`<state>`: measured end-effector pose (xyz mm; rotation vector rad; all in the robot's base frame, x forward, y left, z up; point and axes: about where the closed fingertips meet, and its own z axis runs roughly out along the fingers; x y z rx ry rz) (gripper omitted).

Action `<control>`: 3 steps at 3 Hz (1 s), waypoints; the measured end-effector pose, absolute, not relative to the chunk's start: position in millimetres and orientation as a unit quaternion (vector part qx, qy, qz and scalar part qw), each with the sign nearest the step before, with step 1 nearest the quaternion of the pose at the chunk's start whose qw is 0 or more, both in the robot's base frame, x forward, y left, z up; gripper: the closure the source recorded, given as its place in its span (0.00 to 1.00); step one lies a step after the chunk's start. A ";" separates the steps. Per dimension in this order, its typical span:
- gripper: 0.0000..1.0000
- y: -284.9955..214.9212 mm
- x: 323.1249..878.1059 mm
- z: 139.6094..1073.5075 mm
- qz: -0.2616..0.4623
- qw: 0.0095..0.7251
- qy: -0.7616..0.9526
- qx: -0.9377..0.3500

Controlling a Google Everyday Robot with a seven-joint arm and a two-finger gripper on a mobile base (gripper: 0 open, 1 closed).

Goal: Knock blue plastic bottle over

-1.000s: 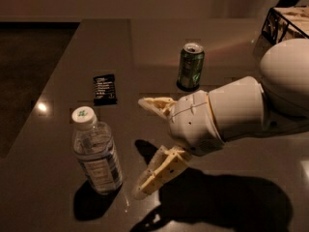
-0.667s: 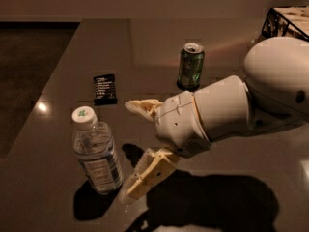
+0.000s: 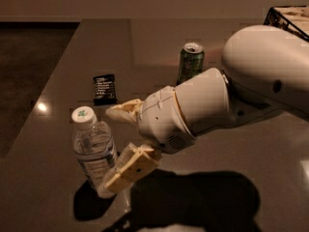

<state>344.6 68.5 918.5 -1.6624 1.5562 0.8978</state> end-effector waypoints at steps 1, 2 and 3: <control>0.39 76.7 343.2 921.3 0.353 0.329 0.600 -0.638; 0.63 78.8 342.6 924.6 0.356 0.322 0.606 -0.634; 0.86 63.6 347.3 943.1 0.331 0.319 0.615 -0.640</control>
Offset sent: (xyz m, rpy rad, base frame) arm 0.0008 0.0099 0.0065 -0.0126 0.0782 -0.0069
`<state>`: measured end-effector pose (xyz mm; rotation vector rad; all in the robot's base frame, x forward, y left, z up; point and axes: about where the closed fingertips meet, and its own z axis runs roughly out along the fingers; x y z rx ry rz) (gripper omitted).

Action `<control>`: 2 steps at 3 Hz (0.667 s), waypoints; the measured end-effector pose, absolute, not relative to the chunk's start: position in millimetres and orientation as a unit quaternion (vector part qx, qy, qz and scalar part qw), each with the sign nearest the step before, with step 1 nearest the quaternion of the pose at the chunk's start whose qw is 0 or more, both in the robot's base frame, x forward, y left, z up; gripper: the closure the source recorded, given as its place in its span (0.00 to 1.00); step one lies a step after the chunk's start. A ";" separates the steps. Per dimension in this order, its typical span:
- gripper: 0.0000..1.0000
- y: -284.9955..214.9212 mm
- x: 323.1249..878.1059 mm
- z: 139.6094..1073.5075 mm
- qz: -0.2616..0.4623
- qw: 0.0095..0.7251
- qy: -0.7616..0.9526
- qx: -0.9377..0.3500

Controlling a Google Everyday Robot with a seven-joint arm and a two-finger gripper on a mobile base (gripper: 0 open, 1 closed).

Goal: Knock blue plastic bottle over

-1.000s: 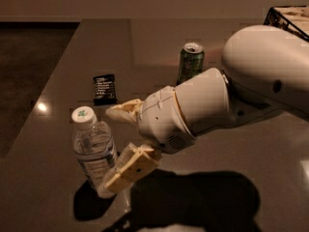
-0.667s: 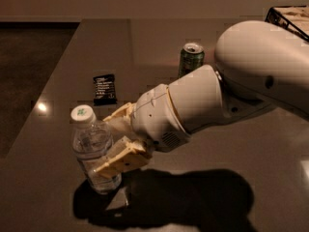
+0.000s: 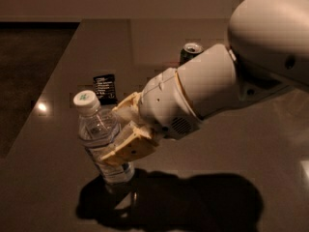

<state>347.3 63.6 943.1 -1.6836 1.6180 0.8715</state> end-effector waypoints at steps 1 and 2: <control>1.00 27.0 361.1 970.0 0.266 0.314 0.642 -0.647; 1.00 -38.2 387.9 994.7 0.166 0.282 0.680 -0.656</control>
Offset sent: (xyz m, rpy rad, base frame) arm 0.0652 -0.1651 0.0662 -0.4777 -0.1928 -0.2125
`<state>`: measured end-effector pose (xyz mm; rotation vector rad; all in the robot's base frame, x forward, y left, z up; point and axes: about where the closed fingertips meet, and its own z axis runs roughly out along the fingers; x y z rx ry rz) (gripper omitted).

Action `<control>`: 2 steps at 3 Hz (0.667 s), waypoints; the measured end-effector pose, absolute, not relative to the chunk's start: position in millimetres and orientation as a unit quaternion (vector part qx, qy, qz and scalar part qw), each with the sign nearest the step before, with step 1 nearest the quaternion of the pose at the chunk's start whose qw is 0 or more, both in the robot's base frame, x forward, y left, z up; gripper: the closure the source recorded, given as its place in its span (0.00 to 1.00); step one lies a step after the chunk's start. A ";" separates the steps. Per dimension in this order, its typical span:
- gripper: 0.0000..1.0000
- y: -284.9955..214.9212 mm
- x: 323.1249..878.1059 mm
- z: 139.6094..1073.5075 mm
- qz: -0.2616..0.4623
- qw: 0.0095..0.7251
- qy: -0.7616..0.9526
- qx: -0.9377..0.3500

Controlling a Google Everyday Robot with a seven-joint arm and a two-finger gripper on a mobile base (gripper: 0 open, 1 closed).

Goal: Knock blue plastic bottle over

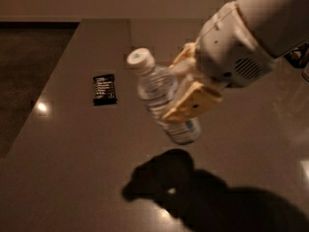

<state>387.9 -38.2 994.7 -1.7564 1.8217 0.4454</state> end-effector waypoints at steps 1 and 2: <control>1.00 -81.5 403.9 998.5 0.105 0.242 0.702 -0.661; 1.00 -116.9 414.9 986.8 0.053 0.190 0.718 -0.667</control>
Offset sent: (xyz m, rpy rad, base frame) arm 0.0417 -0.1306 -0.0269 -0.4945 0.0295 -0.0980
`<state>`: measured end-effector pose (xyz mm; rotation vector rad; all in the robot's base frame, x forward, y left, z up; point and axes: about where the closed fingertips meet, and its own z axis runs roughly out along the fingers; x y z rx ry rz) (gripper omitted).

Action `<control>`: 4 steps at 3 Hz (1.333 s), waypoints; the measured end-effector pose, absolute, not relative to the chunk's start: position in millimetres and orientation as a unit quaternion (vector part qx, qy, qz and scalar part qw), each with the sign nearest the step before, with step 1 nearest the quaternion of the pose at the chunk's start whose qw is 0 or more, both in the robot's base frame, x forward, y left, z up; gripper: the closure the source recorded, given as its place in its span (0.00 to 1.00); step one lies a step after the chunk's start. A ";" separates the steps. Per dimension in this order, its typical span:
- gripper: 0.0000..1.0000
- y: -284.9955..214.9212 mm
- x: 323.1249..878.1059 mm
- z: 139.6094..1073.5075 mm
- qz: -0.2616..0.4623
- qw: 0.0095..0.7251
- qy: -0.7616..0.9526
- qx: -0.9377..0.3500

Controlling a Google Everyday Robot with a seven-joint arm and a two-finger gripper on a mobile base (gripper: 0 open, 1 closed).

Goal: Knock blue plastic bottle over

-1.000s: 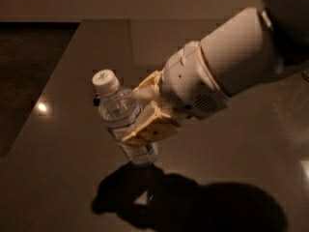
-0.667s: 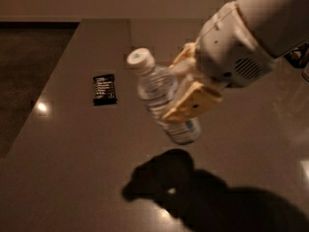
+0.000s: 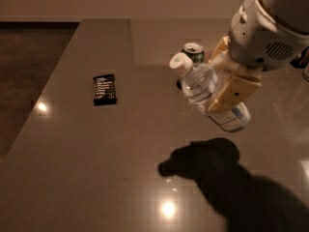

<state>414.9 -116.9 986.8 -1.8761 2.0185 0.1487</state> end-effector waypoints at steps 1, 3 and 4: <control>1.00 -143.2 420.3 970.7 -0.005 0.138 0.724 -0.676; 1.00 -172.7 416.3 927.9 -0.058 0.061 0.722 -0.686; 0.85 -178.5 411.1 908.1 -0.079 0.032 0.717 -0.692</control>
Offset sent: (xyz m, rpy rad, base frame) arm 0.0000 -0.0717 -0.0685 -0.4089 0.0798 -0.0088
